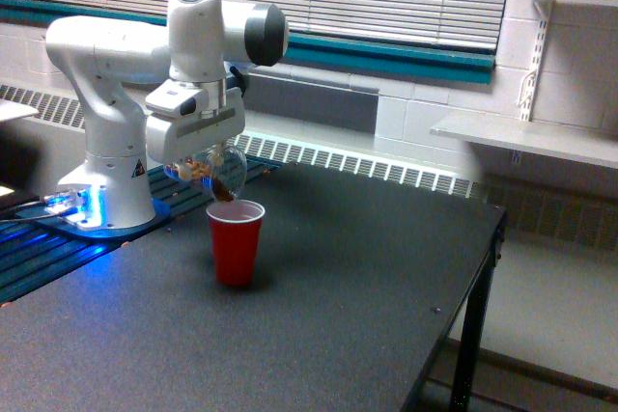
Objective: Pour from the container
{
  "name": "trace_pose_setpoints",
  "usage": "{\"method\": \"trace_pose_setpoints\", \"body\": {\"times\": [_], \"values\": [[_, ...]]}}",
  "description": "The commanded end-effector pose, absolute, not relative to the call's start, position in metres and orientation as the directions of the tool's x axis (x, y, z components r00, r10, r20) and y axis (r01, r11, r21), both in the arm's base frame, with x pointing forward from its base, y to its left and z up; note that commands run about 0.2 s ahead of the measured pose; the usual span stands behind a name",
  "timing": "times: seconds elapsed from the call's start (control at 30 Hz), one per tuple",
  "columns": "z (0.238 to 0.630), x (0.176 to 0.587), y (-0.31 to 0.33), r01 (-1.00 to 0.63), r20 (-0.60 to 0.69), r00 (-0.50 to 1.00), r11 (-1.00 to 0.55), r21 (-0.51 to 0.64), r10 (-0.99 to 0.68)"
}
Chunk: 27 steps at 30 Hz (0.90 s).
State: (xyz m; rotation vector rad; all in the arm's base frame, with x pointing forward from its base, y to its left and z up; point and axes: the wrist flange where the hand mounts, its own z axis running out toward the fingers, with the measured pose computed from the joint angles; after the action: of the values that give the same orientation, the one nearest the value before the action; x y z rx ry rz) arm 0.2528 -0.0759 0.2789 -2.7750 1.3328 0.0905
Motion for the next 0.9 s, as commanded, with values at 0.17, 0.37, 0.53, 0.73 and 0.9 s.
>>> {"method": "trace_pose_setpoints", "body": {"times": [0.17, 0.37, 0.53, 0.73, 0.9], "values": [[0.291, 0.247, -0.087, -0.781, -0.021, 0.624, -0.624, -0.021, -0.781], [0.293, 0.255, -0.09, -0.777, -0.017, 0.629, -0.629, -0.015, -0.777], [0.293, 0.26, -0.088, -0.768, -0.018, 0.641, -0.641, -0.008, -0.768], [0.292, 0.263, -0.085, -0.761, -0.021, 0.649, -0.649, 0.002, -0.76], [0.287, 0.261, -0.083, -0.755, -0.031, 0.655, -0.656, 0.021, -0.755]]}}
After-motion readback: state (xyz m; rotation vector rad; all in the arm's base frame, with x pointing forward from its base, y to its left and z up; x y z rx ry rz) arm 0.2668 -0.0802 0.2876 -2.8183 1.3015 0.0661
